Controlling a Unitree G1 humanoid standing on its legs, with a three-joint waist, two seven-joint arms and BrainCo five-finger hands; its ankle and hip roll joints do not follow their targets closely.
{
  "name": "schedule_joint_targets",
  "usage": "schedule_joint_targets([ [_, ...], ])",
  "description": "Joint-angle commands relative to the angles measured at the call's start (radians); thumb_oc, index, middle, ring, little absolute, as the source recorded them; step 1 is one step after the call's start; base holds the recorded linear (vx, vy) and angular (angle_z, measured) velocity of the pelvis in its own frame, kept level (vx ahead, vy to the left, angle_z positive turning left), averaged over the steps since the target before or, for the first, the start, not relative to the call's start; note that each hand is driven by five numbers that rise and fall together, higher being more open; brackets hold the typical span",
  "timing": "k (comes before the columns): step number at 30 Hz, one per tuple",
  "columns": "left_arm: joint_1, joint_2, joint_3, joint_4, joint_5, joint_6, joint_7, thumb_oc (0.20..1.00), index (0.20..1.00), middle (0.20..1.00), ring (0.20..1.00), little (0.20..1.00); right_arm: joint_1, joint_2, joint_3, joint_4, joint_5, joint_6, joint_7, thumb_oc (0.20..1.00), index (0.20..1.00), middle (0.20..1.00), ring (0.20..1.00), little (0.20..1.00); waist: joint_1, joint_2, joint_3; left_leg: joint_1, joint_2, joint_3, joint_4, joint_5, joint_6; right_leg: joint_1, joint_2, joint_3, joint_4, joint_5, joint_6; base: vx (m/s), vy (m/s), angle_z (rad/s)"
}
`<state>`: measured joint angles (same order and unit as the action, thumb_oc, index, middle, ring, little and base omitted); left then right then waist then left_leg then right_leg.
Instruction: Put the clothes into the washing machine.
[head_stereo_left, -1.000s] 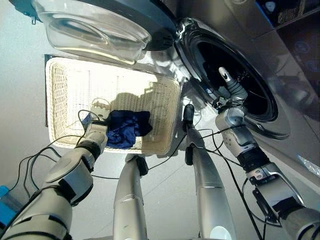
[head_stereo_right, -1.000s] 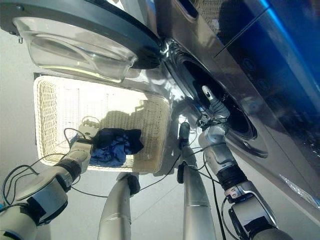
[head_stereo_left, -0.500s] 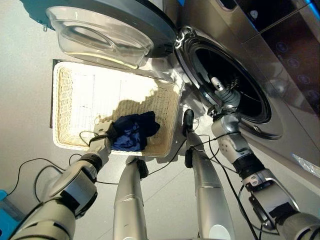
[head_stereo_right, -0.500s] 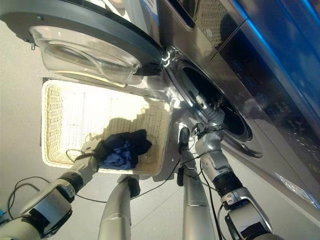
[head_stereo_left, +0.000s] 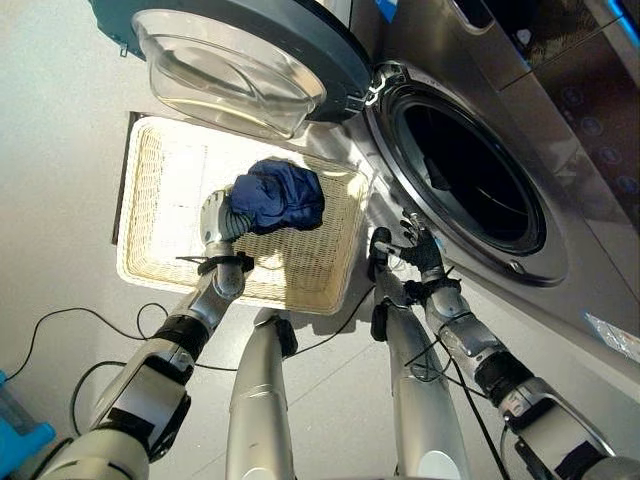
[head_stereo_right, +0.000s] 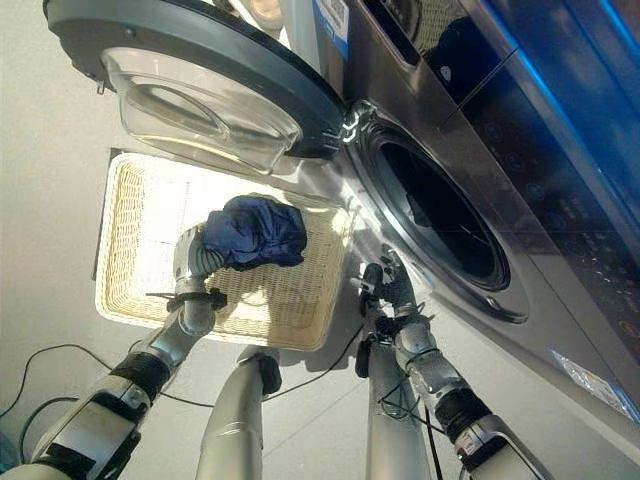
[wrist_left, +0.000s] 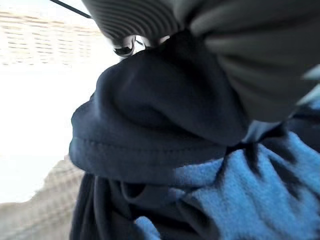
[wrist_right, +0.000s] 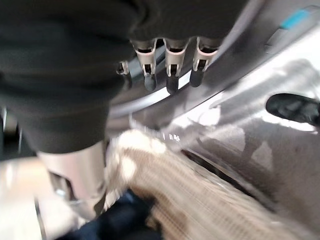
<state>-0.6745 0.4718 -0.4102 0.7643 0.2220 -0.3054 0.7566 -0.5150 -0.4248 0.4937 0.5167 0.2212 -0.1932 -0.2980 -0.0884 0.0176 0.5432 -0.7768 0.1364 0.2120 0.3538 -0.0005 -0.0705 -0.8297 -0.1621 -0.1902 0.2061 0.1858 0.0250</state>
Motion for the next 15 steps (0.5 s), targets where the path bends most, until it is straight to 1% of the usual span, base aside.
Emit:
schedule_joint_targets([
  [1,0.010,0.025,0.026,-0.069,0.004,-0.089,0.001,0.200,0.200,0.200,0.200,0.200,-0.028,-0.056,0.053,-0.050,-0.200,0.019,0.037,1.000,1.000,1.000,1.000,1.000,0.052,-0.004,-0.023,0.013,-0.057,0.022,-0.058,0.024,-0.039,0.026,-0.019,-0.066,0.160,-0.165,0.099,-0.01,-0.056,0.08],
  [3,-0.001,0.036,0.009,-0.088,-0.011,-0.095,-0.035,0.200,0.200,0.200,0.200,0.200,-0.059,-0.076,0.076,-0.048,-0.279,0.031,0.026,1.000,1.000,1.000,1.000,1.000,0.057,-0.004,-0.023,0.014,-0.058,0.019,-0.055,0.021,-0.039,0.028,-0.020,-0.067,0.164,-0.166,0.100,-0.01,-0.049,0.09],
  [4,-0.006,0.038,-0.001,-0.101,-0.017,-0.101,-0.069,0.200,0.200,0.200,0.200,0.200,-0.085,-0.091,0.092,-0.051,-0.307,0.042,0.031,1.000,1.000,1.000,1.000,1.000,0.060,-0.003,-0.023,0.015,-0.058,0.017,-0.054,0.021,-0.038,0.030,-0.022,-0.069,0.166,-0.167,0.101,-0.01,-0.046,0.06],
  [6,-0.021,0.043,-0.022,-0.124,-0.028,-0.098,-0.140,0.200,0.200,0.200,0.200,0.200,-0.135,-0.103,0.111,-0.048,-0.321,0.053,0.050,1.000,1.000,1.000,1.000,1.000,0.066,0.001,-0.023,0.015,-0.059,0.014,-0.054,0.020,-0.037,0.028,-0.023,-0.070,0.168,-0.166,0.102,-0.01,-0.036,0.05],
  [7,-0.027,0.048,-0.031,-0.128,-0.039,-0.103,-0.175,0.200,0.200,0.200,0.200,0.200,-0.156,-0.109,0.117,-0.048,-0.317,0.059,0.055,1.000,1.000,1.000,1.000,1.000,0.069,0.003,-0.023,0.018,-0.060,0.014,-0.055,0.020,-0.037,0.031,-0.023,-0.072,0.166,-0.166,0.102,-0.01,-0.022,0.04],
  [9,-0.035,0.049,-0.045,-0.137,-0.044,-0.104,-0.212,0.200,0.200,0.200,0.200,0.200,-0.182,-0.114,0.122,-0.044,-0.298,0.052,0.061,1.000,1.000,1.000,1.000,1.000,0.072,0.007,-0.023,0.018,-0.060,0.013,-0.056,0.021,-0.037,0.032,-0.024,-0.071,0.165,-0.164,0.103,-0.01,-0.013,0.04],
  [10,-0.053,0.056,-0.068,-0.145,-0.046,-0.098,-0.248,0.200,0.200,0.200,0.200,0.200,-0.216,-0.112,0.126,-0.034,-0.287,0.053,0.053,1.000,1.000,1.000,1.000,1.000,0.075,0.013,-0.023,0.018,-0.061,0.012,-0.051,0.020,-0.036,0.031,-0.025,-0.070,0.171,-0.166,0.103,-0.01,-0.015,0.04],
  [12,-0.067,0.059,-0.085,-0.147,-0.036,-0.099,-0.275,0.200,0.200,0.200,0.200,0.200,-0.245,-0.108,0.126,-0.022,-0.261,0.045,0.060,1.000,1.000,1.000,1.000,1.000,0.079,0.017,-0.023,0.022,-0.063,0.009,-0.053,0.020,-0.035,0.035,-0.025,-0.071,0.169,-0.165,0.104,-0.01,-0.017,0.04],
  [13,-0.077,0.064,-0.099,-0.155,-0.023,-0.092,-0.293,0.200,0.200,0.200,0.200,0.200,-0.262,-0.102,0.127,-0.019,-0.217,0.034,0.074,1.000,1.000,1.000,1.000,1.000,0.081,0.020,-0.023,0.022,-0.064,0.008,-0.051,0.020,-0.035,0.036,-0.027,-0.071,0.169,-0.164,0.104,-0.01,-0.015,0.04],
  [15,-0.083,0.072,-0.109,-0.162,-0.020,-0.088,-0.305,0.200,0.200,0.200,0.200,0.200,-0.271,-0.096,0.125,-0.024,-0.201,0.036,0.082,1.000,1.000,1.000,1.000,1.000,0.082,0.021,-0.023,0.023,-0.065,0.007,-0.048,0.019,-0.036,0.037,-0.026,-0.072,0.171,-0.165,0.103,0.00,0.000,0.00],
])
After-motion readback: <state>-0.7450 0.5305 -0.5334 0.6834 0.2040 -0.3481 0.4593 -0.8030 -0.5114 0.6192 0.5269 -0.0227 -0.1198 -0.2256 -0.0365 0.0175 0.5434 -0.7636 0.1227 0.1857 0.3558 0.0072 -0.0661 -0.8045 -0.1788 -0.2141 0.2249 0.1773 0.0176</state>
